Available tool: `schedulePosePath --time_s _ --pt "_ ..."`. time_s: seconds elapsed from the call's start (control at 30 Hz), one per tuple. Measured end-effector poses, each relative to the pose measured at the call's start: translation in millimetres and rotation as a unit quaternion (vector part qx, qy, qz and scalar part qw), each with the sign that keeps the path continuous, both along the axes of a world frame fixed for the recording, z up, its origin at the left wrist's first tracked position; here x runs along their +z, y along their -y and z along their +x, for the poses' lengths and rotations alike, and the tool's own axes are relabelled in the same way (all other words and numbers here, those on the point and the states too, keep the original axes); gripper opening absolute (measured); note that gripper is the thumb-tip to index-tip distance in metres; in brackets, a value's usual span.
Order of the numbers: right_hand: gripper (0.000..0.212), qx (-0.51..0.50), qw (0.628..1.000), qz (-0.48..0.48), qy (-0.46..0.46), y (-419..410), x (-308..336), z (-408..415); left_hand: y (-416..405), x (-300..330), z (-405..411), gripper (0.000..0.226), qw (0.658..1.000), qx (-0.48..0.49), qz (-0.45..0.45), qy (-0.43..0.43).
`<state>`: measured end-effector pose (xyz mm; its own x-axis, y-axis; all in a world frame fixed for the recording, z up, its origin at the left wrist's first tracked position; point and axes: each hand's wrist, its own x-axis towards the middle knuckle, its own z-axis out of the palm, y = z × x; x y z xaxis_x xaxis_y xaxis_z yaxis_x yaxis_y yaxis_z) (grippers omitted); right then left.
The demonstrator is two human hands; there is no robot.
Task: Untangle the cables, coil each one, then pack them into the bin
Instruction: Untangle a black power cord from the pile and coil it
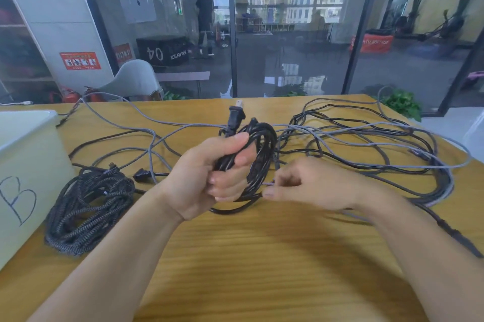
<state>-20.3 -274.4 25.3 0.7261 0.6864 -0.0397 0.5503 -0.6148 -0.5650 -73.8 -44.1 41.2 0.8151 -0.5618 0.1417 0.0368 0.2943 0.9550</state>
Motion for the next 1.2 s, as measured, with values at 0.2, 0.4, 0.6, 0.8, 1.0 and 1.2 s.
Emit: schedulePosePath --time_s 0.2,0.4,0.6,0.8,1.0,1.2 --pt "0.03 -0.138 0.985 -0.104 0.027 56 24 19 -12 4 2 0.034 0.996 0.053 0.068 -0.003" --pt "0.054 -0.34 0.836 -0.052 0.426 36 26 16 2 -1 0 0.032 0.994 0.016 0.104 -0.001" --pt "0.027 -0.275 0.852 0.249 0.369 14 15 -1 7 -4 -2 0.033 0.991 0.037 0.131 0.004" --pt "0.003 -0.21 0.858 0.429 0.189 -1 13 -6 16 -10 1 0.031 0.991 0.051 0.124 0.0" --pt "0.014 -0.212 0.871 0.41 0.168 9 18 -3 13 -10 1 0.032 0.992 0.056 0.108 -0.015" --pt "0.01 -0.16 0.862 0.449 0.172 12 24 -8 4 -5 3 0.033 0.992 0.083 0.089 -0.009"
